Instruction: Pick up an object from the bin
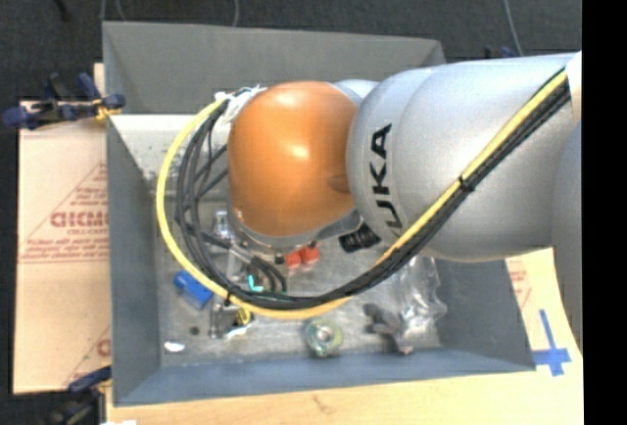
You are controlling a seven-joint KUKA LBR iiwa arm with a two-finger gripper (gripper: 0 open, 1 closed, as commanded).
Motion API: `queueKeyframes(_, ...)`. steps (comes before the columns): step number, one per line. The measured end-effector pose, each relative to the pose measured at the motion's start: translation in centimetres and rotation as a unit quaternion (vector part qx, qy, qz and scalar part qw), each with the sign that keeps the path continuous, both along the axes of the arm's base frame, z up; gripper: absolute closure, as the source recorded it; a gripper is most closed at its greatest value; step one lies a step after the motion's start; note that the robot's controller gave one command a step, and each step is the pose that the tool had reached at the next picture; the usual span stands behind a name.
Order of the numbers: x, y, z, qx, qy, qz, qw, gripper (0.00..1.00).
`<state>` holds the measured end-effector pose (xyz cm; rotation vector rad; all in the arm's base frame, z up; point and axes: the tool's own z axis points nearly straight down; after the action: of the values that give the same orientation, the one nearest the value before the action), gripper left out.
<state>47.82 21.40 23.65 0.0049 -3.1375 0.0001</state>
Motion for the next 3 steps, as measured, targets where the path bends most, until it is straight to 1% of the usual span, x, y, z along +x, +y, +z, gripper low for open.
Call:
queueKeyframes(1,5.6,-4.6,-9.3,-0.001,-0.0011,0.191,0.9815,0.0)
queueKeyframes(2,5.3,-3.5,-16.4,0.001,-0.0047,0.269,0.963,0.0)
queueKeyframes(3,5.5,-3.3,-16.1,0.002,-0.0087,0.267,0.9635,1.0)
